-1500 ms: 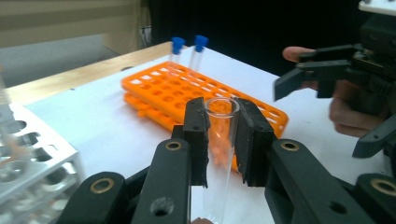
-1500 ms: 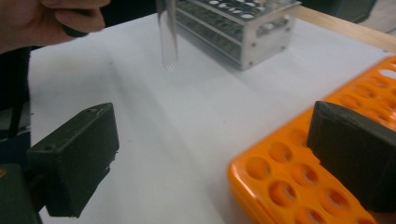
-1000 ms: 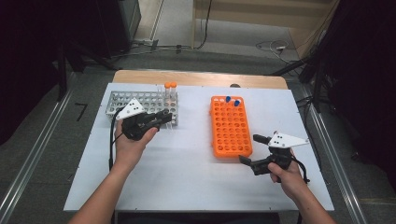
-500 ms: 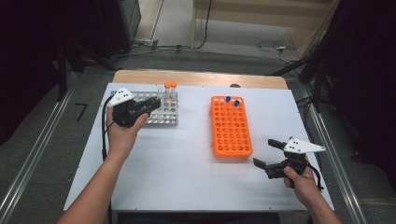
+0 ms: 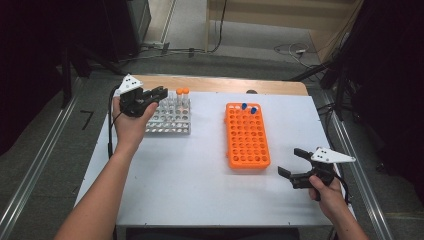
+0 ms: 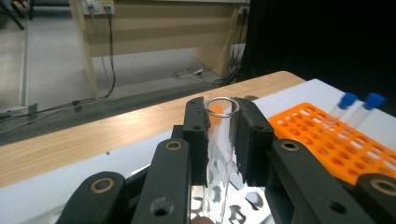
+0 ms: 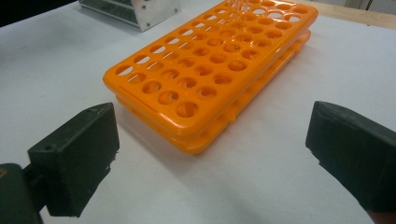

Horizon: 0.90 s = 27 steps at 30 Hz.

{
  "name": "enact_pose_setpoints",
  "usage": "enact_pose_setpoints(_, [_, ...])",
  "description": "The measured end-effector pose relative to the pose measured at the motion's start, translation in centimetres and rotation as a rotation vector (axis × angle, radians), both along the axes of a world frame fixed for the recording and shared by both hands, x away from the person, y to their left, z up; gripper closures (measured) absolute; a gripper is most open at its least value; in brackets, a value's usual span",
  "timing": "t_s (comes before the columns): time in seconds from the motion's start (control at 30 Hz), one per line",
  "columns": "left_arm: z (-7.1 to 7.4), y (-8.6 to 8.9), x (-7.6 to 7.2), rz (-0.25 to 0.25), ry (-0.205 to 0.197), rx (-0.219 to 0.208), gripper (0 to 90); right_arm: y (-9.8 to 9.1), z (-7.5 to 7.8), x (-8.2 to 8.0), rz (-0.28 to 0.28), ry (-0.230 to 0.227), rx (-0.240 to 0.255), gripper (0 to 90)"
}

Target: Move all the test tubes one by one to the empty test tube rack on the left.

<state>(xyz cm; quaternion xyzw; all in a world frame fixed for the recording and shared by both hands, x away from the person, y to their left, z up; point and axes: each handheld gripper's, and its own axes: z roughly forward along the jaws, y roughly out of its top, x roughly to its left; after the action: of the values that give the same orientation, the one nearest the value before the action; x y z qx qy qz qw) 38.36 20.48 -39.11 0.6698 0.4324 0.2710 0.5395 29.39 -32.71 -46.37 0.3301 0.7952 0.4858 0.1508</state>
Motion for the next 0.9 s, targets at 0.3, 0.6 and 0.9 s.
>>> enact_pose_setpoints(0.3, [-0.5,1.1,2.6,0.057,-0.004,-0.006,76.4,-0.1,-0.1,0.1,-0.001,-0.002,0.005,1.3])
enact_pose_setpoints(0.6, [-1.7,1.6,4.4,0.105,0.005,-0.026,76.4,-0.1,-0.2,0.1,-0.003,0.004,0.012,1.4])
enact_pose_setpoints(0.9, [-2.7,0.9,5.4,0.118,0.028,-0.009,76.4,-0.3,-0.2,0.2,-0.003,0.009,0.029,1.4])
